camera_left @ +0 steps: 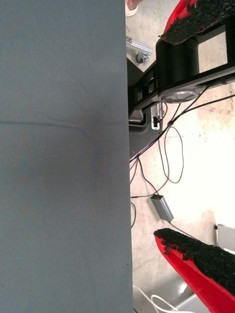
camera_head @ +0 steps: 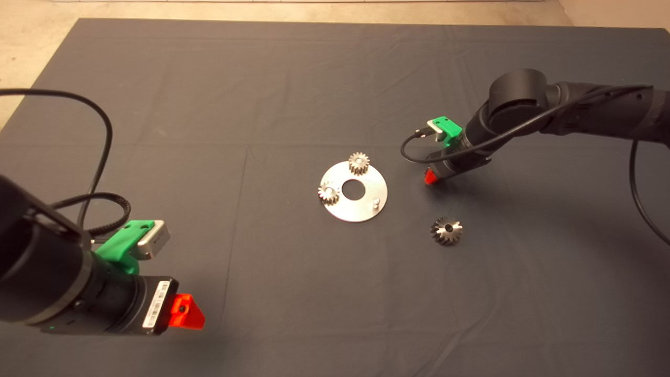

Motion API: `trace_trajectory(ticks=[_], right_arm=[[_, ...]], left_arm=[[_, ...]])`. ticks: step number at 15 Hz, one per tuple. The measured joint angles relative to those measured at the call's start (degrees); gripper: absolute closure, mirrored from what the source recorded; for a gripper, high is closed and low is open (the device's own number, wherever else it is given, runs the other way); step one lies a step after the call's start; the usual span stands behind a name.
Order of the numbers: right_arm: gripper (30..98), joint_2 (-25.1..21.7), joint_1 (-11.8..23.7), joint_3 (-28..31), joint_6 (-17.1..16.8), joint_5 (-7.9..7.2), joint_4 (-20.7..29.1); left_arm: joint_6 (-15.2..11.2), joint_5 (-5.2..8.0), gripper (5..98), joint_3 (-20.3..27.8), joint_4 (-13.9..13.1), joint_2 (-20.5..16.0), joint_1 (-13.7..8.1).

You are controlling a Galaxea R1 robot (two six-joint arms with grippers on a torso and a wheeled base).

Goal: Remove an incorrectly installed larger gear and replace it with the correct smaller gear

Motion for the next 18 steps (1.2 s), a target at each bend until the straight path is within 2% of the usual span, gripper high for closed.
trace_trajectory(ticks=[16, 18], right_arm=[[73.3, 0.1, 0.0, 0.0, 0.0, 0.0, -0.5], [78.1, 0.2, 0.0, -0.1, -0.2, 0.05, -0.5]], left_arm=[[0.0, 0.0, 5.9, 0.0, 0.0, 0.0, 0.4], [0.0, 0.0, 5.9, 0.0, 0.0, 0.0, 0.4]])
